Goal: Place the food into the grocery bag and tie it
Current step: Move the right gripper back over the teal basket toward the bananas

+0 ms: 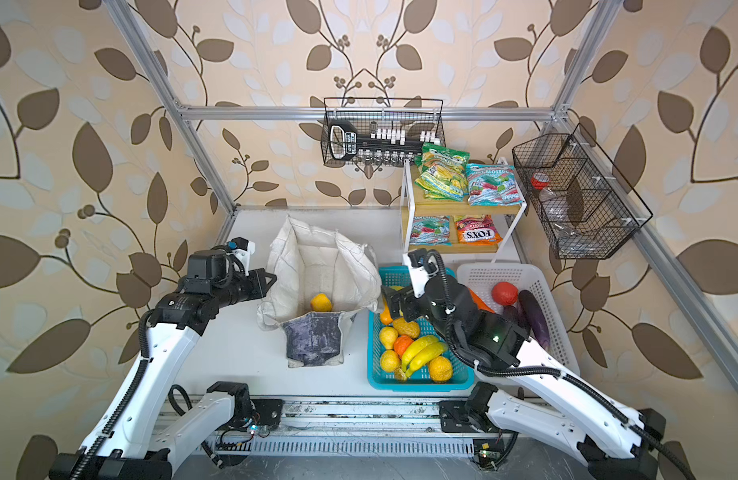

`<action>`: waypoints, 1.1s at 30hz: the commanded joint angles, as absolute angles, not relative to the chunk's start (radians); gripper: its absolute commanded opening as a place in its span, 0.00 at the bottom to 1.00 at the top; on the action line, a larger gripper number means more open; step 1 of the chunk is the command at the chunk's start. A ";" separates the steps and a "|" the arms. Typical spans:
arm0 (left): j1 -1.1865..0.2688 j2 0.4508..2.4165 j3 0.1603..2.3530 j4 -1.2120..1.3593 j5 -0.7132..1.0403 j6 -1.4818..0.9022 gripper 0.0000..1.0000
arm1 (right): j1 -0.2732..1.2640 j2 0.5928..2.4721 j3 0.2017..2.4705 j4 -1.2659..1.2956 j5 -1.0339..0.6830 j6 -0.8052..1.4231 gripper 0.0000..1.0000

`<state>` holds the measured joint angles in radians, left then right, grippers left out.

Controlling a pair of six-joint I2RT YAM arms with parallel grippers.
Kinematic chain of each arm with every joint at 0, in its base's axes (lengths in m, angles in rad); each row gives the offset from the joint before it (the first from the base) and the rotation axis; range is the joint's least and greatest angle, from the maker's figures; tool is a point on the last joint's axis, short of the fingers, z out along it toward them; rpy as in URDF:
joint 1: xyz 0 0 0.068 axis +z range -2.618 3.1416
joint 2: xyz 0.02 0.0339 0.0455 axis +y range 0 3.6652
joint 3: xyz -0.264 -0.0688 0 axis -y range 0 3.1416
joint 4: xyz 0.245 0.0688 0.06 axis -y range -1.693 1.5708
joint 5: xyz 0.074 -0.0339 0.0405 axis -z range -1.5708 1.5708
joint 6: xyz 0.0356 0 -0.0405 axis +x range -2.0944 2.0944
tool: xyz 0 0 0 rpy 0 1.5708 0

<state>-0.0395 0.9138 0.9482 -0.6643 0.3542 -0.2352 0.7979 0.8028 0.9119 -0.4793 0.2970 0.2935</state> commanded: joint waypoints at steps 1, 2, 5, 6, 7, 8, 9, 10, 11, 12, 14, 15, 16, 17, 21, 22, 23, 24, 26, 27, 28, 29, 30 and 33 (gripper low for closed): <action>-0.041 0.888 0.953 -0.672 0.321 -0.231 0.00 | 0.695 0.734 0.817 -0.505 0.142 0.366 0.97; -0.041 0.888 0.954 -0.674 0.323 -0.230 0.00 | 0.660 0.723 0.794 -0.511 0.125 0.372 0.97; -0.042 0.890 0.953 -0.675 0.325 -0.226 0.00 | 0.552 0.706 0.746 -0.519 0.068 0.408 0.96; -0.041 0.892 0.954 -0.677 0.323 -0.226 0.00 | 0.518 0.704 0.732 -0.516 0.039 0.417 0.95; -0.042 0.895 0.956 -0.682 0.323 -0.225 0.00 | 0.497 0.701 0.715 -0.508 0.025 0.423 0.95; -0.041 0.895 0.960 -0.688 0.323 -0.223 0.00 | 0.482 0.699 0.699 -0.505 0.031 0.426 0.95; -0.043 0.891 0.960 -0.688 0.323 -0.223 0.00 | 0.471 0.697 0.680 -0.502 0.058 0.434 0.94; -0.042 0.889 0.959 -0.685 0.326 -0.221 0.00 | 0.465 0.699 0.668 -0.504 0.084 0.439 0.93; -0.042 0.883 0.957 -0.682 0.328 -0.221 0.00 | 0.461 0.703 0.661 -0.509 0.101 0.442 0.91; -0.041 0.881 0.955 -0.679 0.328 -0.220 0.00 | 0.459 0.708 0.650 -0.503 0.114 0.441 0.90; -0.042 0.876 0.954 -0.678 0.325 -0.219 0.00 | 0.454 0.720 0.632 -0.485 0.126 0.441 0.87; -0.043 0.876 0.954 -0.677 0.329 -0.218 0.00 | 0.452 0.727 0.622 -0.472 0.131 0.444 0.85; -0.043 0.878 0.954 -0.676 0.334 -0.220 0.00 | 0.450 0.731 0.608 -0.457 0.134 0.442 0.84; -0.043 0.880 0.954 -0.676 0.336 -0.220 0.00 | 0.444 0.736 0.595 -0.437 0.135 0.446 0.83; -0.046 0.890 0.956 -0.680 0.347 -0.219 0.00 | 0.409 0.758 0.550 -0.344 0.133 0.452 0.75; -0.045 0.890 0.956 -0.680 0.353 -0.219 0.00 | 0.405 0.768 0.543 -0.325 0.129 0.449 0.72; -0.045 0.887 0.957 -0.680 0.356 -0.219 0.00 | 0.402 0.780 0.538 -0.302 0.126 0.445 0.67; -0.044 0.883 0.955 -0.677 0.355 -0.217 0.00 | 0.402 0.794 0.533 -0.277 0.123 0.436 0.65; -0.046 0.876 0.951 -0.672 0.349 -0.215 0.00 | 0.404 0.818 0.537 -0.250 0.112 0.423 0.63; -0.046 0.874 0.952 -0.673 0.348 -0.216 0.00 | 0.403 0.827 0.535 -0.225 0.102 0.414 0.62; -0.046 0.874 0.954 -0.675 0.352 -0.213 0.00 | 0.404 0.835 0.529 -0.203 0.096 0.408 0.63; -0.046 0.873 0.955 -0.675 0.356 -0.213 0.00 | 0.404 0.850 0.525 -0.177 0.094 0.400 0.63; -0.046 0.873 0.954 -0.674 0.359 -0.213 0.00 | 0.404 0.869 0.532 -0.170 0.093 0.396 0.64; -0.046 0.872 0.955 -0.674 0.356 -0.211 0.00 | 0.404 0.941 0.545 -0.147 0.093 0.380 0.70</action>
